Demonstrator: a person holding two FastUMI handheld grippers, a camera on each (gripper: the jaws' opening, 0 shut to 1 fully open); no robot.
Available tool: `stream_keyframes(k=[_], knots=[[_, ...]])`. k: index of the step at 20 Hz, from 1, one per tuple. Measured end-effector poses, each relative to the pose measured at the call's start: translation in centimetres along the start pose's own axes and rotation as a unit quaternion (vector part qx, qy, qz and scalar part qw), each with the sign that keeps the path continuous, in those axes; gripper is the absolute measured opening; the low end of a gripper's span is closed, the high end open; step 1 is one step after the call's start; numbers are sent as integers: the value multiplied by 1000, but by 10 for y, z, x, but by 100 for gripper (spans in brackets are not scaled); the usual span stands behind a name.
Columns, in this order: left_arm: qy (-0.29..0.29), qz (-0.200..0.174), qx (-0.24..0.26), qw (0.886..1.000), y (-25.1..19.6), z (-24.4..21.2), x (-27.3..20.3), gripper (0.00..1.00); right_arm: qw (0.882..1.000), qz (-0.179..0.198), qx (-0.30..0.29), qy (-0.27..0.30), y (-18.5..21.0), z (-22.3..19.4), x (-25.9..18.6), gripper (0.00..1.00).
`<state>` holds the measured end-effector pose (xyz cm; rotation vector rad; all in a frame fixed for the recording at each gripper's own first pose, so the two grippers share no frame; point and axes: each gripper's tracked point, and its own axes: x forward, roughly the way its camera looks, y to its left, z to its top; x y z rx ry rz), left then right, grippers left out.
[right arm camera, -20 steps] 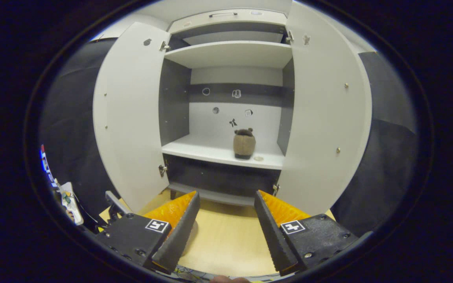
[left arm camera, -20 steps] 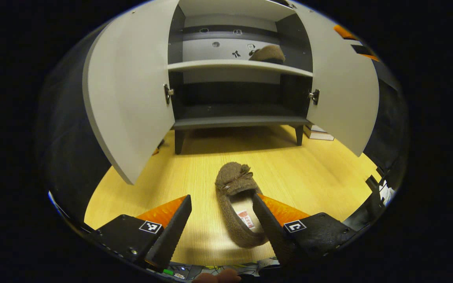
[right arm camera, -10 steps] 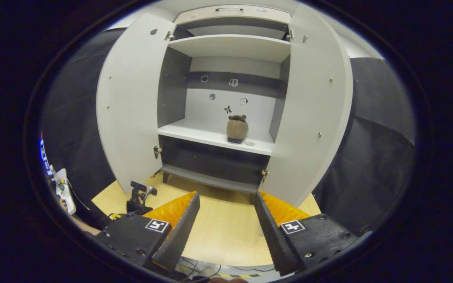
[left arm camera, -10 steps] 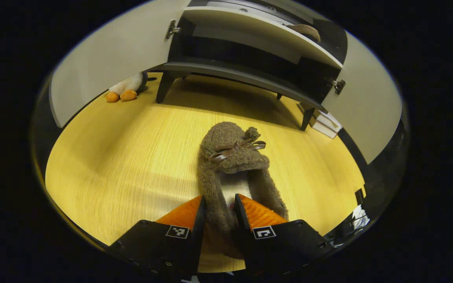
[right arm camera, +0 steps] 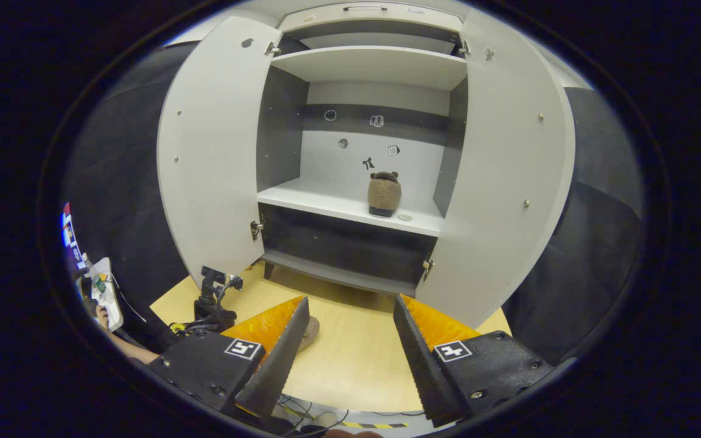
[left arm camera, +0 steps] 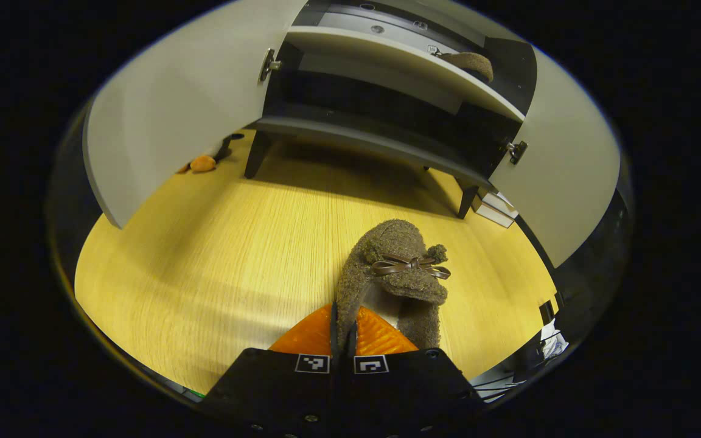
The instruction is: Grab one shoe with the right hand and put it into the shoe cabinet, grab the other shoe with the left hand and put it into the shoe cabinet; then close the right door with the right hand and the left door with the left hand.
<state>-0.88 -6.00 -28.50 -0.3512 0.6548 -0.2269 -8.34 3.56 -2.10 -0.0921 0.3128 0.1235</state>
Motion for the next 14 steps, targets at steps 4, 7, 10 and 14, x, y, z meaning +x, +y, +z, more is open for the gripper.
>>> stream_keyframes(k=[4,7,10,14], knots=[[-47,20,-14,999,0,65,-33,0,1000,6,16,-5,0,3,7,89],[-81,40,-4,996,-3,126,-56,0,999,7,28,-18,-4,8,10,89],[-118,37,0,992,-15,191,-86,0,998,7,43,-35,-13,15,14,89],[-176,27,25,984,-41,274,-106,0,996,6,72,-53,-25,22,20,88]])
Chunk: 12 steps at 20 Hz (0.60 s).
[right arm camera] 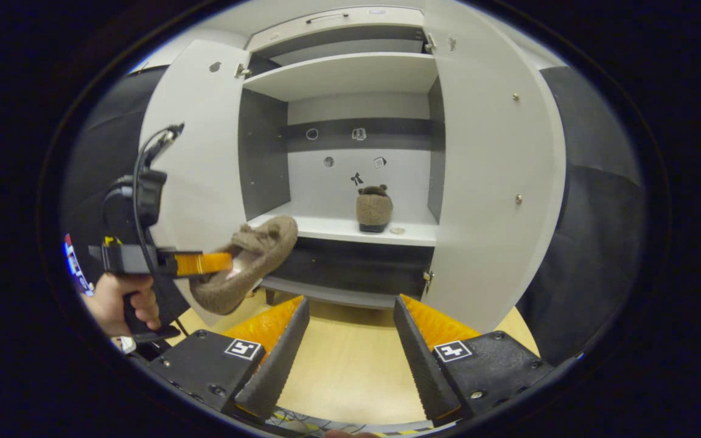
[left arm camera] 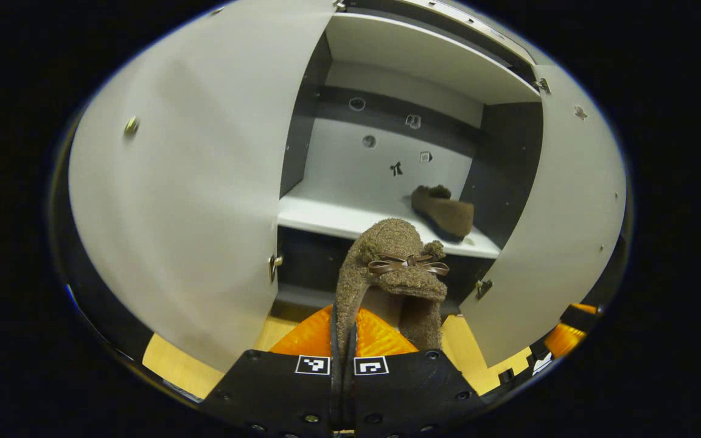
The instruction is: Grab one shoe with the right hand and put it into the shoe cabinet, grab the other shoe with the left hand and put it into the shoe cabinet; then close the right door with the right hand and the left door with the left hand.
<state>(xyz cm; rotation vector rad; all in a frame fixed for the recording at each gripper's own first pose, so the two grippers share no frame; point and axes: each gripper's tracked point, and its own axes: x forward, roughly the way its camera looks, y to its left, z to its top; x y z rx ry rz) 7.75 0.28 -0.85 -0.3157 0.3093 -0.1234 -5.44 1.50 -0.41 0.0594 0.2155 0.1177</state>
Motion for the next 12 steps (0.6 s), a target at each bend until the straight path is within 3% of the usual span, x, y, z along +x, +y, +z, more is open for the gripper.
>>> stream_keyframes(k=[4,12], knots=[[-28,-9,-6,1000,-19,55,46,0,1000,-4,8,-17,-13,11,3,88],[-14,55,-20,998,-6,100,165,0,999,-21,11,-30,-46,17,0,88]])
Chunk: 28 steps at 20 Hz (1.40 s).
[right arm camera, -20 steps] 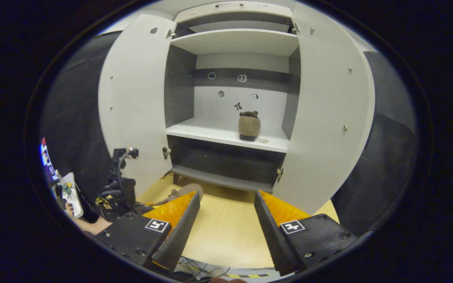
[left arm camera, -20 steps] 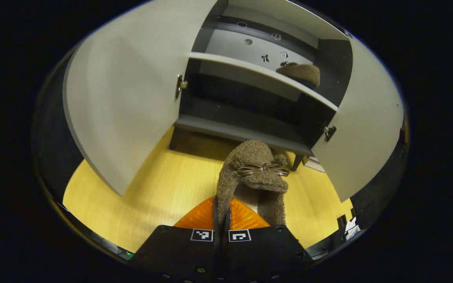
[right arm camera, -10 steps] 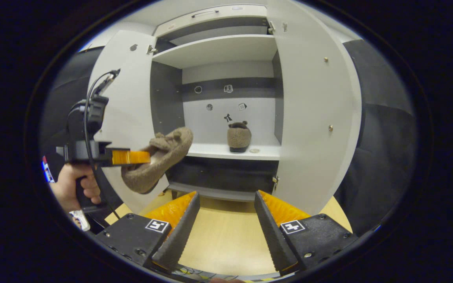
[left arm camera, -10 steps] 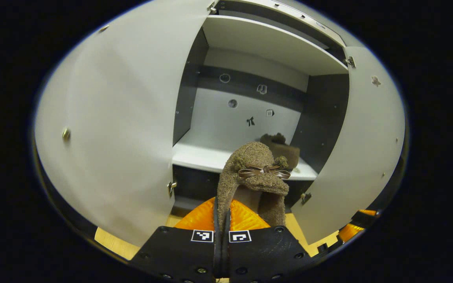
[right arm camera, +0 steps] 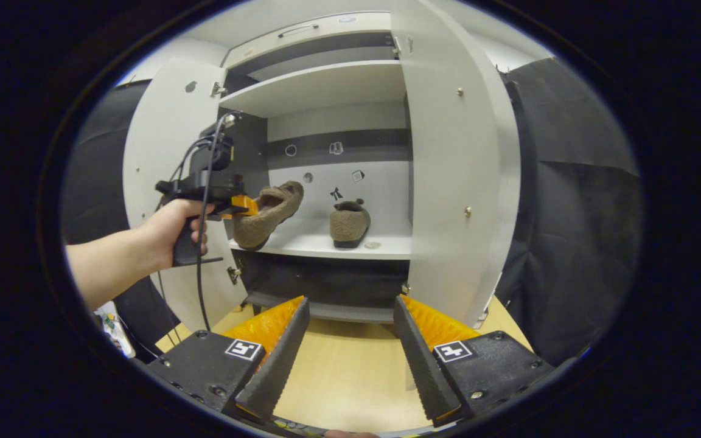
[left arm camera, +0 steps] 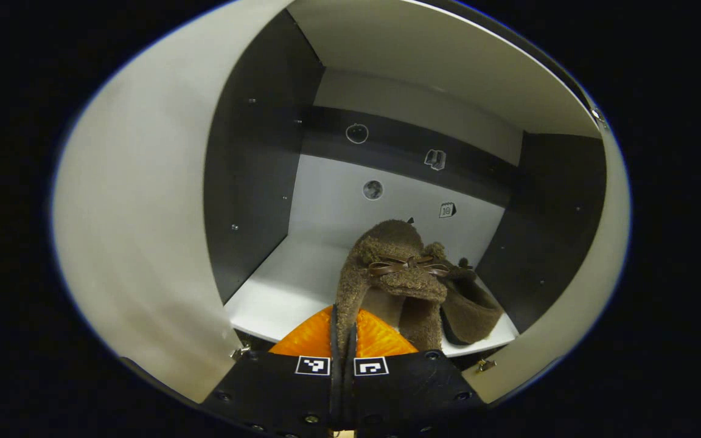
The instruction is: Grab one shoe with the right hand and put it into the shoe cabinet, grab the other shoe with the left hand and put it into the shoe cabinet; then close the right door with the right hand and the left door with the left hand.
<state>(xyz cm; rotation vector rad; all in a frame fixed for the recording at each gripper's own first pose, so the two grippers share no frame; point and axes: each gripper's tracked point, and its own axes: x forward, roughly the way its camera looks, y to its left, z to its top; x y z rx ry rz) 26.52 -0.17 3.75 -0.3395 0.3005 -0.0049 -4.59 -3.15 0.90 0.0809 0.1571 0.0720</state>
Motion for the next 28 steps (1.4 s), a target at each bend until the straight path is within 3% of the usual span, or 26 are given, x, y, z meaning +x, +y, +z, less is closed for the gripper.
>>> stream_keyframes(k=[1,4,8,9,10,14,15,19,23,28], knots=[[10,2,-5,1000,-3,0,16,0,1000,-4,1,-4,-5,2,0,92],[43,17,-11,999,-2,-9,56,0,1000,-13,2,-12,-14,4,-4,88],[62,39,-21,997,6,-13,72,1,1000,-4,-5,-15,-12,4,-3,87],[59,41,-24,997,5,-11,71,14,1000,-1,-5,-14,-12,4,-2,86],[53,46,-21,997,7,-8,71,8,1000,2,-5,-14,-11,4,-1,86],[17,32,-15,999,-7,9,46,92,1000,13,-4,-13,-8,5,4,85],[5,30,-8,999,-10,14,38,85,1000,15,-4,-15,-7,6,5,86],[-65,-9,36,997,-33,30,-14,90,1000,21,-2,-21,-5,10,7,86],[-168,-49,86,981,-52,38,-95,95,1000,18,0,-23,-4,12,8,85],[-188,-63,122,973,-44,-2,-185,95,998,-15,-1,-53,-10,28,-4,85]])
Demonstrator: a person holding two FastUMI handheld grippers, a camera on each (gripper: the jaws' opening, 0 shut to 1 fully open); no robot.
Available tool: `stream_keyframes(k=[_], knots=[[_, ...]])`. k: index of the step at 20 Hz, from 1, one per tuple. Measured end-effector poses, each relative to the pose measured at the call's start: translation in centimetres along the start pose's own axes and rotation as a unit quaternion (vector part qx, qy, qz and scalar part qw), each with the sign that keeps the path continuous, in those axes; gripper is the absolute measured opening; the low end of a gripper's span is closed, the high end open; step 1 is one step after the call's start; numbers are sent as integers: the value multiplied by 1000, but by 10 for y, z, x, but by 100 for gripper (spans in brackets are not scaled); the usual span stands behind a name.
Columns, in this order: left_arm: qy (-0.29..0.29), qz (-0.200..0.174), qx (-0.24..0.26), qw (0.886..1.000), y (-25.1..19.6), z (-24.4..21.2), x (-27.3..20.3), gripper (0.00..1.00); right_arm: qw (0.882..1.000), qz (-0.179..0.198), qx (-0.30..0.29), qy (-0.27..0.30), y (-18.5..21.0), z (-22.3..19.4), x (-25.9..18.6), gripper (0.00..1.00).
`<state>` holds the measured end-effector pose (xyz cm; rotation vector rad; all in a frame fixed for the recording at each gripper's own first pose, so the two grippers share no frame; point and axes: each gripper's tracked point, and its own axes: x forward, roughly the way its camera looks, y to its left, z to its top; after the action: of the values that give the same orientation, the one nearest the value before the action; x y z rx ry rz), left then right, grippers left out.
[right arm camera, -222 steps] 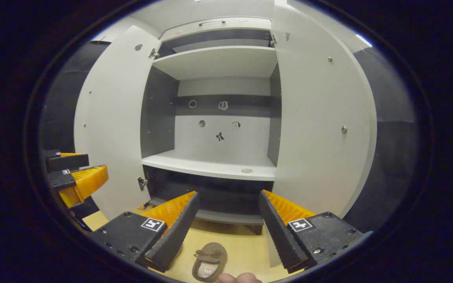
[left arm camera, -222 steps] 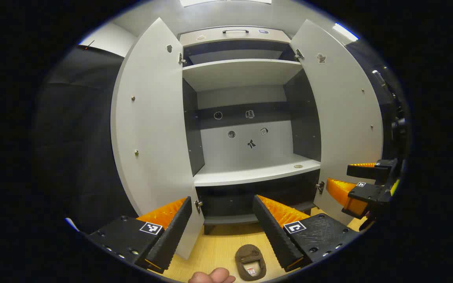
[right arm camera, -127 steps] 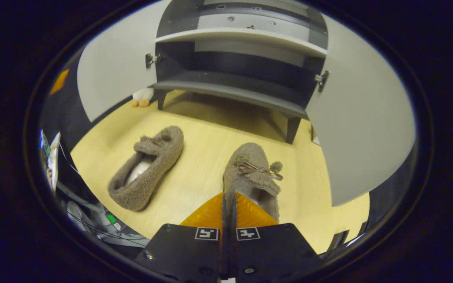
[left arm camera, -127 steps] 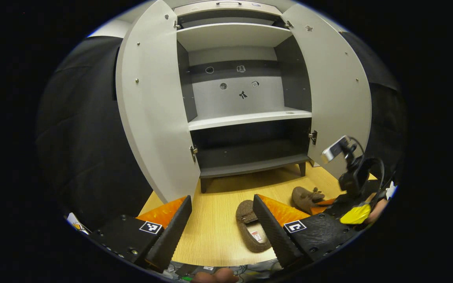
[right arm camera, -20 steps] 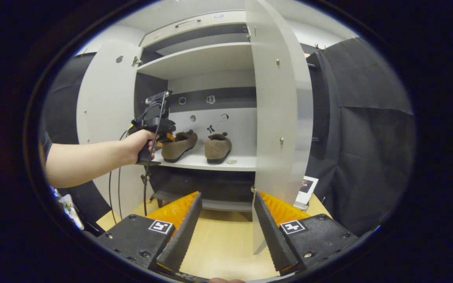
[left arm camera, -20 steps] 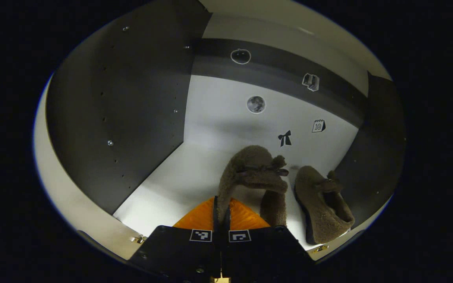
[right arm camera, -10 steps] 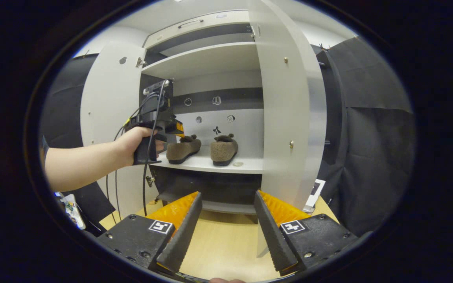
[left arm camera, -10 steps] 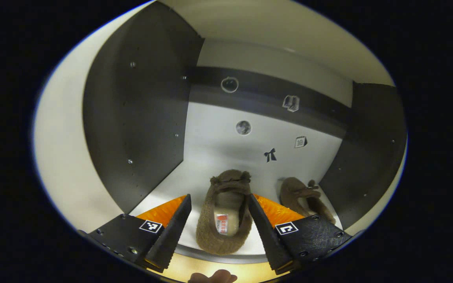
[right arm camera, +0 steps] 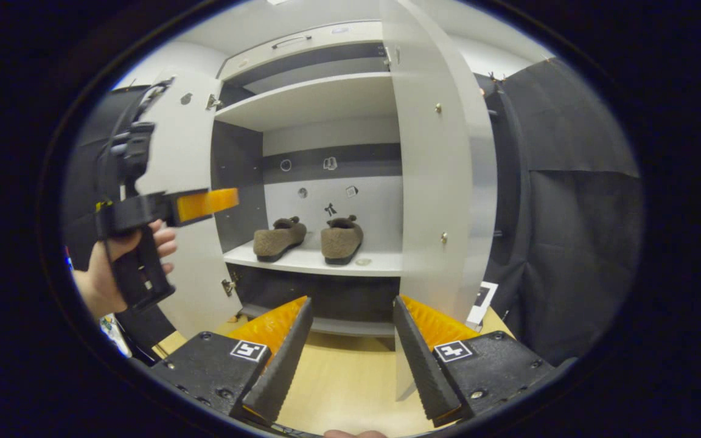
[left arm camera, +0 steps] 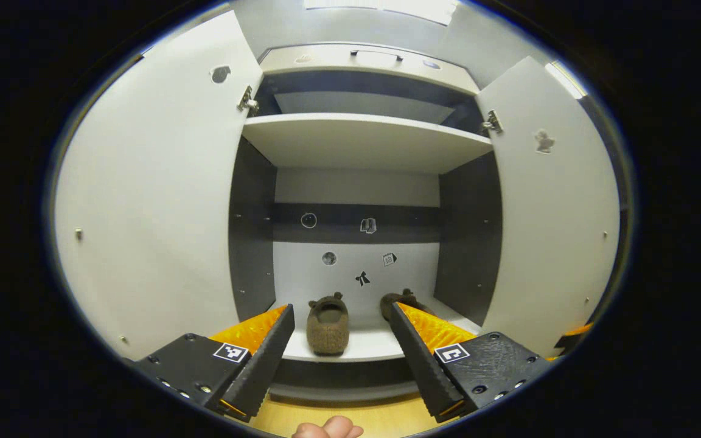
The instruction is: Grab one shoe with the right hand and put it into the shoe cabinet, grab the other shoe with the left hand and put it into the shoe cabinet; then close the right door with the right hand and the left door with the left hand.
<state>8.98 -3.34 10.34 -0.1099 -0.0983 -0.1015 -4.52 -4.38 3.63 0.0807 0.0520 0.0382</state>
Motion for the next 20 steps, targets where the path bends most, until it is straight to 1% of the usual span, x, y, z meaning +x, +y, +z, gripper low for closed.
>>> stream_keyframes(k=[1,3,4,6,7,8,11,13,14,16,17,18,20], knots=[[7,-3,11,1000,-3,-9,-19,95,1000,-11,-7,-14,-1,6,-4,85],[-2,6,25,1000,-2,-18,-53,94,998,-34,-27,-37,-6,18,-12,86],[-5,-4,24,1000,-7,-20,-65,94,998,-42,-32,-46,-6,23,-17,86],[-9,-25,28,999,-14,-20,-71,94,996,-55,-34,-55,-8,30,-27,92],[-6,-30,33,999,-15,-20,-71,95,996,-61,-36,-58,-11,32,-34,99],[-6,-29,33,999,-12,-19,-70,96,995,-70,-36,-63,-15,35,-41,100],[-1,-31,6,999,-9,-23,-68,96,988,-124,-38,-84,-57,45,-67,100],[7,-35,-4,999,-10,-31,-66,96,984,-159,-43,-65,-95,38,-70,100],[12,-37,-9,999,-10,-35,-65,96,984,-170,-43,-44,-113,31,-66,100],[20,-43,-18,999,-15,-41,-64,96,983,-180,-30,-8,-140,17,-49,100],[20,-45,-21,999,-15,-41,-64,96,983,-182,-18,10,-148,11,-39,100],[21,-44,-22,999,-14,-42,-65,96,985,-172,-9,22,-151,5,-32,100],[23,-39,-20,999,-9,-44,-67,96,987,-157,-1,29,-145,4,-23,100]])
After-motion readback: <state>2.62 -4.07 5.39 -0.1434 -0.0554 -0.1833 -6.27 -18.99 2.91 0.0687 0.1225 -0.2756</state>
